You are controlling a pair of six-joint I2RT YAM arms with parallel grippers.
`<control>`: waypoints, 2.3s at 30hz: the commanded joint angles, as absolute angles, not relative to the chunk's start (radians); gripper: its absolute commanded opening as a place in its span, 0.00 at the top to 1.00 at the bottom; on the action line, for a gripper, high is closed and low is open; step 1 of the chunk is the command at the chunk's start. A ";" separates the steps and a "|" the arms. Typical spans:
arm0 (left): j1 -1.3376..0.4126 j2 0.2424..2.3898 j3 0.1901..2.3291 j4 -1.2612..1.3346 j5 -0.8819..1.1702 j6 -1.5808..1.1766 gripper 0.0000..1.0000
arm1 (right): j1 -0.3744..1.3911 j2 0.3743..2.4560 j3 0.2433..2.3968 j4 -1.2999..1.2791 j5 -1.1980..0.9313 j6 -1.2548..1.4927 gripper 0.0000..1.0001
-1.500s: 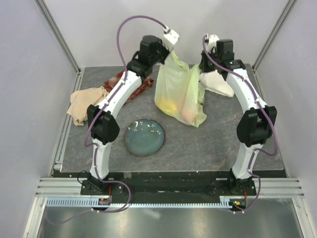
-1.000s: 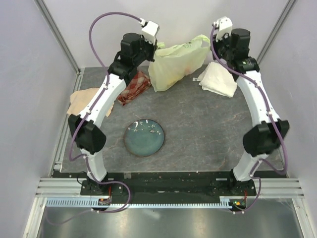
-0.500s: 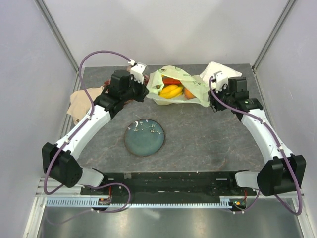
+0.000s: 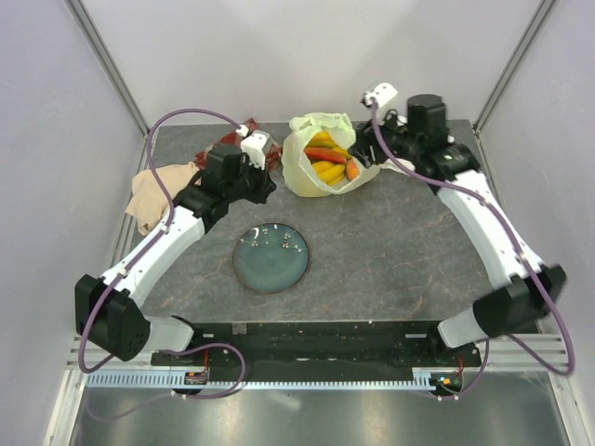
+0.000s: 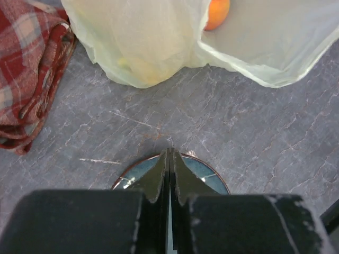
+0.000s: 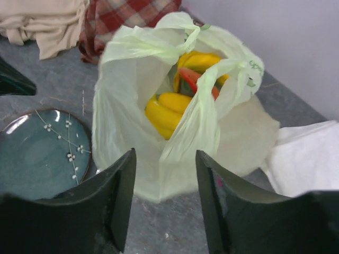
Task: Take the fake fruits out of the plastic bag
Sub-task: Adjust the plastic bag at the center of the board.
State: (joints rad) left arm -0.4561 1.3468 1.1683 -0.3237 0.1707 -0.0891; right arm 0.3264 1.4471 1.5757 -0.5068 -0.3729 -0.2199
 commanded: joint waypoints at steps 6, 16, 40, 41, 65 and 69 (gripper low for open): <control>-0.426 1.275 1.239 -0.307 0.239 -0.112 0.62 | 0.385 1.764 1.831 -0.417 -0.342 -0.106 0.46; -0.451 1.544 1.537 -0.232 0.357 -0.083 0.18 | 0.399 1.648 1.813 -0.407 -0.259 -0.032 0.36; -0.456 1.681 1.583 -0.318 0.101 -0.089 0.97 | 0.425 1.661 1.497 -0.456 -0.315 -0.219 0.08; -0.457 1.669 1.545 -0.316 0.101 -0.110 0.97 | 0.436 1.676 1.505 -0.457 -0.302 -0.227 0.08; -0.457 1.344 1.010 -0.322 0.224 -0.127 0.98 | 0.137 1.401 1.141 -0.568 0.075 -0.127 0.97; -0.457 1.307 1.006 -0.351 0.235 -0.101 0.98 | 0.137 1.373 1.267 -0.601 0.005 -0.147 0.73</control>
State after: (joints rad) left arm -0.4923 1.3670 1.0199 -0.2691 0.2649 -0.1692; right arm 0.1703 1.4014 1.1580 -0.5522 -0.0383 -0.0986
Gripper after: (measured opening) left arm 0.044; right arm 0.184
